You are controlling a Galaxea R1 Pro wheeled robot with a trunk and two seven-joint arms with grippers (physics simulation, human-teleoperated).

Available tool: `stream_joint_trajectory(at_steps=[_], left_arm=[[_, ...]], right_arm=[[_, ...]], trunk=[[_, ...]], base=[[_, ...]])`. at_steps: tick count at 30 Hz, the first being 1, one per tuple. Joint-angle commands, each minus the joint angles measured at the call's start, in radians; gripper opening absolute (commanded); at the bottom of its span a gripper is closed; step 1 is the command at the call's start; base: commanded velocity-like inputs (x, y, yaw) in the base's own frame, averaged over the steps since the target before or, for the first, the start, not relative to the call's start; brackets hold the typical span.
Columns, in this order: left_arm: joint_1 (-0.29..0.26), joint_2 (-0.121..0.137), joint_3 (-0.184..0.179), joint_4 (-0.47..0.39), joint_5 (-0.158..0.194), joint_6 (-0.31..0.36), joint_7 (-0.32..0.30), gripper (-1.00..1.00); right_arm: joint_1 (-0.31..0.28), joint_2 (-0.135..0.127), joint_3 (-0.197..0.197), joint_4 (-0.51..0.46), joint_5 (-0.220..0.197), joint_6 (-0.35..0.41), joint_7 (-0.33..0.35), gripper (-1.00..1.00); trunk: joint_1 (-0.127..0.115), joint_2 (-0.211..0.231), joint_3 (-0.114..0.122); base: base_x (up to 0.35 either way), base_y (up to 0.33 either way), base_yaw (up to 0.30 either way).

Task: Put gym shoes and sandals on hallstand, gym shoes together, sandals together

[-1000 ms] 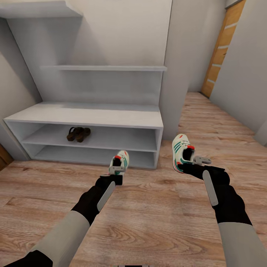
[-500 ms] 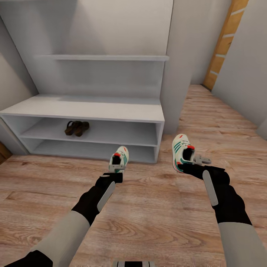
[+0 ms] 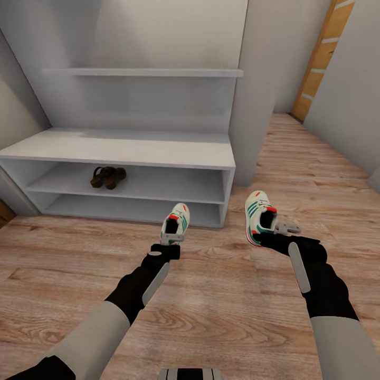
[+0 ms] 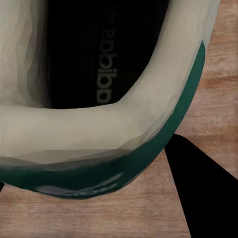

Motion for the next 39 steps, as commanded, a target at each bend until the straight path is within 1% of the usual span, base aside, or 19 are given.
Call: stream_joint_trajectory(at_steps=[1, 3, 6, 13, 15, 17, 20, 21, 22, 24, 27, 30, 32, 39], left_arm=[[-0.001, 0.001, -0.005, -0.001, 0.011, -0.005, 0.01, -1.0], [-0.001, 0.001, -0.008, 0.0, 0.011, -0.029, 0.01, -1.0], [-0.001, 0.001, -0.009, 0.001, 0.011, -0.044, 0.01, -1.0], [-0.001, 0.001, -0.01, 0.002, 0.011, -0.05, 0.01, -1.0], [-0.001, 0.001, -0.01, 0.002, 0.011, -0.05, 0.01, -1.0], [-0.001, 0.001, -0.01, 0.002, 0.011, -0.05, 0.01, -1.0], [-0.001, 0.001, -0.009, 0.002, 0.011, -0.051, 0.01, -1.0], [-0.001, 0.001, -0.009, 0.002, 0.011, -0.051, 0.01, -1.0], [-0.001, 0.001, -0.009, 0.002, 0.011, -0.051, 0.01, -1.0], [-0.001, 0.001, -0.009, 0.002, 0.011, -0.051, 0.01, -1.0], [-0.001, 0.001, -0.009, 0.002, 0.011, -0.051, 0.01, -1.0], [-0.001, 0.001, -0.01, 0.002, 0.011, -0.051, 0.01, -1.0], [-0.001, 0.001, -0.01, 0.002, 0.011, -0.05, 0.01, -1.0], [-0.001, 0.001, -0.01, 0.004, 0.011, -0.049, 0.01, -1.0]], right_arm=[[-0.001, 0.0, -0.001, -0.001, -0.005, 0.005, -0.001, -1.0], [-0.001, 0.0, -0.001, -0.001, -0.005, 0.004, -0.001, -1.0], [-0.001, 0.0, -0.001, -0.001, -0.005, 0.005, -0.001, -1.0], [-0.001, 0.0, -0.001, -0.002, -0.005, 0.005, -0.001, -1.0], [-0.001, -0.001, -0.011, -0.003, -0.004, 0.004, -0.002, -1.0], [-0.001, -0.001, -0.037, -0.003, -0.004, 0.004, -0.002, -1.0], [-0.001, -0.002, -0.125, -0.004, -0.003, 0.004, -0.002, -1.0], [-0.001, -0.005, -0.213, -0.004, -0.002, 0.004, -0.003, -1.0], [-0.001, -0.016, -0.239, -0.005, -0.002, 0.004, -0.003, -1.0], [-0.001, -0.054, -0.279, -0.005, -0.002, 0.005, -0.003, -1.0], [-0.001, -0.113, -0.307, -0.005, -0.003, 0.005, -0.003, -1.0], [-0.001, -0.145, -0.326, -0.005, -0.003, 0.005, -0.002, -1.0], [-0.001, -0.152, -0.332, -0.005, -0.003, 0.005, -0.002, -1.0], [-0.001, -0.155, -0.334, -0.005, -0.003, 0.005, -0.002, -1.0]], trunk=[[0.0, 0.0, -0.001], [0.0, 0.0, -0.001], [0.0, 0.0, -0.001], [0.0, 0.0, -0.001], [0.0, 0.0, -0.001], [0.0, 0.0, -0.001], [0.0, 0.0, -0.001], [0.0, 0.0, -0.001], [0.0, 0.0, -0.001], [0.0, 0.0, -0.001], [0.0, 0.0, -0.001], [0.0, 0.0, -0.001], [0.0, 0.0, -0.001], [0.0, 0.0, -0.001]], base=[[0.091, 0.0, 0.0], [0.206, 0.007, 0.0], [0.284, 0.041, 0.0], [0.324, 0.092, 0.0], [0.261, 0.129, 0.0], [0.151, 0.066, 0.0], [0.059, 0.026, 0.0], [0.009, 0.004, 0.0], [0.006, 0.003, 0.0], [0.003, 0.001, 0.0], [0.001, 0.0, 0.0], [0.0, 0.0, 0.0], [0.068, 0.0, 0.0], [0.285, 0.0, 0.0]])
